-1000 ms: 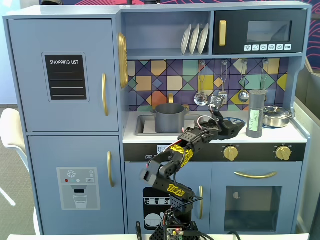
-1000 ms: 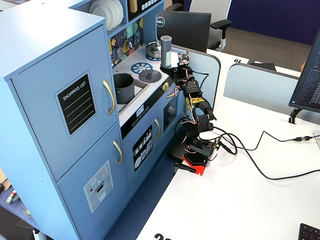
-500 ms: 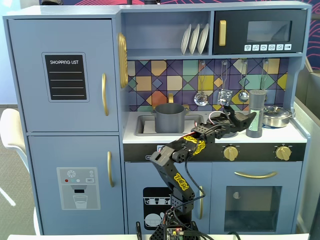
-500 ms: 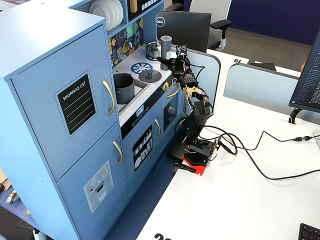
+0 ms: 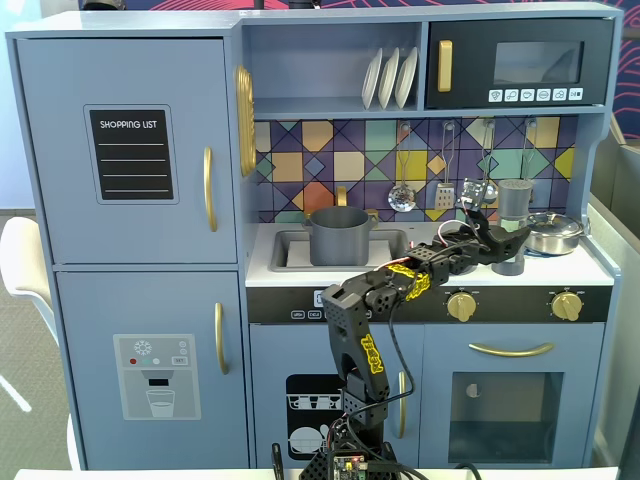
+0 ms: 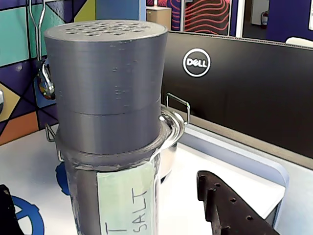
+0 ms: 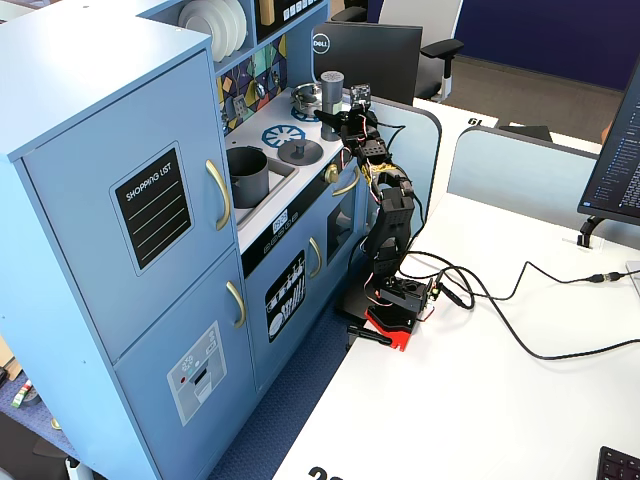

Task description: Put salt in the gray recipient

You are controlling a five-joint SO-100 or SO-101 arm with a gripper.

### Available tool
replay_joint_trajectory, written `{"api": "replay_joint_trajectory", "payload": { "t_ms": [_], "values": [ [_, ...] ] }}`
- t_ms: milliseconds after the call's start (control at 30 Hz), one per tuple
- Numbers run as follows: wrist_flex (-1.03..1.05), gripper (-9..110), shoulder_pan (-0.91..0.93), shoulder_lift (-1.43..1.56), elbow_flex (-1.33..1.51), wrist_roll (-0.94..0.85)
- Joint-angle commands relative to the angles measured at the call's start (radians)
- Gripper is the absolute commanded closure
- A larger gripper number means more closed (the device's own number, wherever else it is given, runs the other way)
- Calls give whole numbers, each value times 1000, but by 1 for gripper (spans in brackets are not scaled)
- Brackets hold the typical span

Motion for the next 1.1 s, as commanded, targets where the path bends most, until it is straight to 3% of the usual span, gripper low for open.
{"api": "replay_joint_trajectory", "payload": {
  "t_ms": [0,833,933,1067],
  "values": [
    [-35,48,-15,-43,-123,5],
    [-23,58,-52,-379,-486,-34],
    [-21,70,-61,-387,-489,-57],
    [-28,99,-81,-388,-500,-83]
  ]
}}
